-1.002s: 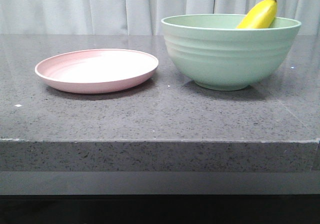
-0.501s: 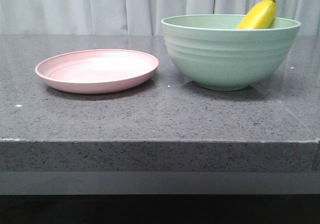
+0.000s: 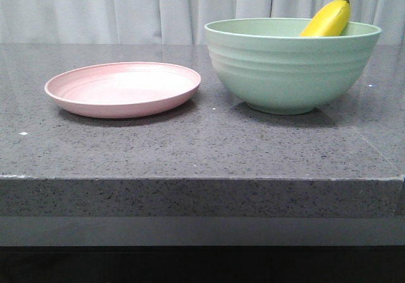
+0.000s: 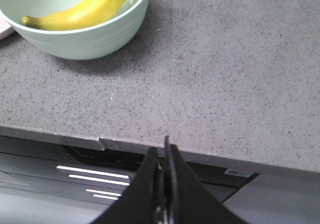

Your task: Transfer banana from pink plate to green bowl

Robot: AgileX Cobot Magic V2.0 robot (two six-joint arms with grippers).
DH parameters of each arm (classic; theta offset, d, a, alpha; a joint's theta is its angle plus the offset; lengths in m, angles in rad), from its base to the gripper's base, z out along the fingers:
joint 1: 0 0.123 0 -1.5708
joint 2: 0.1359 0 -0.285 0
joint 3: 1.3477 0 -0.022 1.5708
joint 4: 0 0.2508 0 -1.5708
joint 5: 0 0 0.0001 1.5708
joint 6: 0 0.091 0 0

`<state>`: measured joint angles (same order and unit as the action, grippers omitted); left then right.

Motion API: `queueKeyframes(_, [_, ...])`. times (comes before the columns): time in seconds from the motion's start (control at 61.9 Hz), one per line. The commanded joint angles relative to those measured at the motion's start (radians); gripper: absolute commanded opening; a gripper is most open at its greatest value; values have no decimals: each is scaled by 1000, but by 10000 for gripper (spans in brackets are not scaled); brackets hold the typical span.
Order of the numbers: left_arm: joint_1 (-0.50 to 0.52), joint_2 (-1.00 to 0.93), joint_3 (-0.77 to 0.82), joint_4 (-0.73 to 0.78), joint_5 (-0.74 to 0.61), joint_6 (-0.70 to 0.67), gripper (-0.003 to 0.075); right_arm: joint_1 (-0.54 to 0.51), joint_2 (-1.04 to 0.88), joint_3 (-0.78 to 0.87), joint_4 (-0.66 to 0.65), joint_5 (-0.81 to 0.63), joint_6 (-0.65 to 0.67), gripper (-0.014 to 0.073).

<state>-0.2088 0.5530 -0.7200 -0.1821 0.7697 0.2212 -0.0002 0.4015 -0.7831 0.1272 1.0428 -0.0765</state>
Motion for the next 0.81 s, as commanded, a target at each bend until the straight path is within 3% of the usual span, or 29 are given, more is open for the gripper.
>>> queueKeyframes(0.0, [3,3,-26,-13,-80,-9,-20,-5,7,-22,7,-46,1,-68])
queueKeyframes(0.485, [-13,-5,-16,-14,-87,-9,-20,-5,7,-22,7,-45,1,-68])
queueKeyframes(0.792, [126,-301,259,24,-444,-7,-20,-5,7,-22,7,-44,1,-68])
